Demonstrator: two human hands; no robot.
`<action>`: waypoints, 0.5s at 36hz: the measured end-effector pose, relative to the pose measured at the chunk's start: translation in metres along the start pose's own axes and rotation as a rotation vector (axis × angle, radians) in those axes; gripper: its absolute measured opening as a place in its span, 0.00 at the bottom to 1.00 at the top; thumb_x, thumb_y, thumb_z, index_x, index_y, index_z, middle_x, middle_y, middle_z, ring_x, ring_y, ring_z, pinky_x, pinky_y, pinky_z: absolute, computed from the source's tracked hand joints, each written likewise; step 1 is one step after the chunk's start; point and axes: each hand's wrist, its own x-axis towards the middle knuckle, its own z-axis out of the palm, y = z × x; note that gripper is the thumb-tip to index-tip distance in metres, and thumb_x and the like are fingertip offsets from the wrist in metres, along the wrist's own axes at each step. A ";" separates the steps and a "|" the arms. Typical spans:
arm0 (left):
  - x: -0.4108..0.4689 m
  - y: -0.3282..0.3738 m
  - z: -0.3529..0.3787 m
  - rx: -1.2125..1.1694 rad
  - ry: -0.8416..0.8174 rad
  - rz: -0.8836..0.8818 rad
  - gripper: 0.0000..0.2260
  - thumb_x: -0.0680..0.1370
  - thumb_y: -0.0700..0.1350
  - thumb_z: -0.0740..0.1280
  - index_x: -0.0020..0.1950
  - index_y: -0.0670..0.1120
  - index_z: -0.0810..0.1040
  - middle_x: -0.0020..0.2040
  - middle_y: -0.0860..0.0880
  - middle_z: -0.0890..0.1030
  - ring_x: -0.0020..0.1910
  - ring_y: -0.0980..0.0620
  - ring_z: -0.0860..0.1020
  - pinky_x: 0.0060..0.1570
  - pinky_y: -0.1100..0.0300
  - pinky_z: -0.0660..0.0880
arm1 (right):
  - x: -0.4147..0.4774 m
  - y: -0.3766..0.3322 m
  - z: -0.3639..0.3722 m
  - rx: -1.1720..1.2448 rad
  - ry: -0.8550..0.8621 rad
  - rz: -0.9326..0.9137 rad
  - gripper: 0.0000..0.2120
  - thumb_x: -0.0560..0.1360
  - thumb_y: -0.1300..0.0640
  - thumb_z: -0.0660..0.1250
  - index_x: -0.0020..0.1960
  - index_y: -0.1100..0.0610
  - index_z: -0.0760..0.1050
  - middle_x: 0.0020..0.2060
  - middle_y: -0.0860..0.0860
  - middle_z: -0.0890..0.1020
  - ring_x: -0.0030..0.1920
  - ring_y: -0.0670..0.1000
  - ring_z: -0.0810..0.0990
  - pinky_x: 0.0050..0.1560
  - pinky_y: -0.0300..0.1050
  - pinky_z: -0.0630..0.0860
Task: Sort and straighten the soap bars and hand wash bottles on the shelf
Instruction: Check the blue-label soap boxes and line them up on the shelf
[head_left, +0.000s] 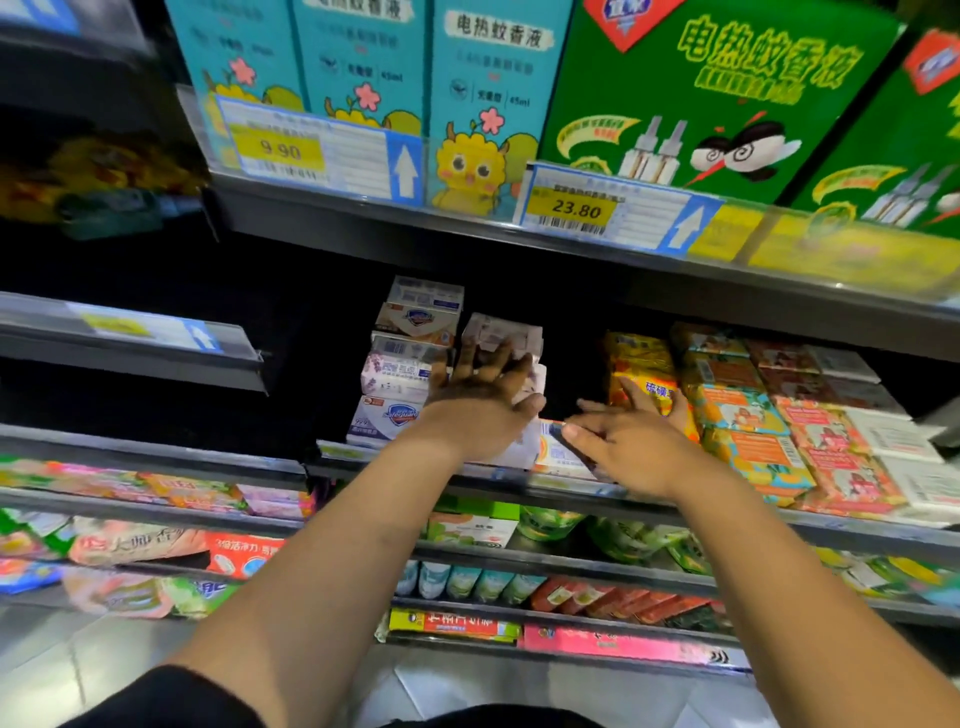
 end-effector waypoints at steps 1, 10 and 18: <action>-0.001 -0.003 -0.005 -0.052 -0.029 0.023 0.25 0.84 0.62 0.47 0.80 0.61 0.49 0.82 0.58 0.42 0.80 0.48 0.38 0.77 0.45 0.39 | 0.001 0.001 -0.004 -0.009 -0.012 -0.001 0.23 0.81 0.32 0.45 0.69 0.32 0.70 0.79 0.38 0.58 0.81 0.52 0.39 0.72 0.68 0.32; -0.029 -0.078 -0.036 -0.027 0.232 -0.085 0.22 0.81 0.56 0.60 0.75 0.56 0.69 0.76 0.51 0.69 0.76 0.46 0.65 0.74 0.51 0.62 | 0.014 -0.017 -0.019 0.132 0.323 -0.002 0.22 0.81 0.36 0.56 0.70 0.43 0.73 0.70 0.49 0.75 0.71 0.58 0.67 0.63 0.53 0.57; -0.052 -0.098 -0.029 0.089 0.189 -0.100 0.26 0.80 0.59 0.64 0.77 0.58 0.64 0.78 0.54 0.63 0.78 0.46 0.58 0.78 0.46 0.49 | 0.038 -0.083 -0.021 0.108 0.292 -0.087 0.24 0.80 0.35 0.58 0.71 0.45 0.70 0.64 0.54 0.78 0.66 0.60 0.72 0.53 0.50 0.58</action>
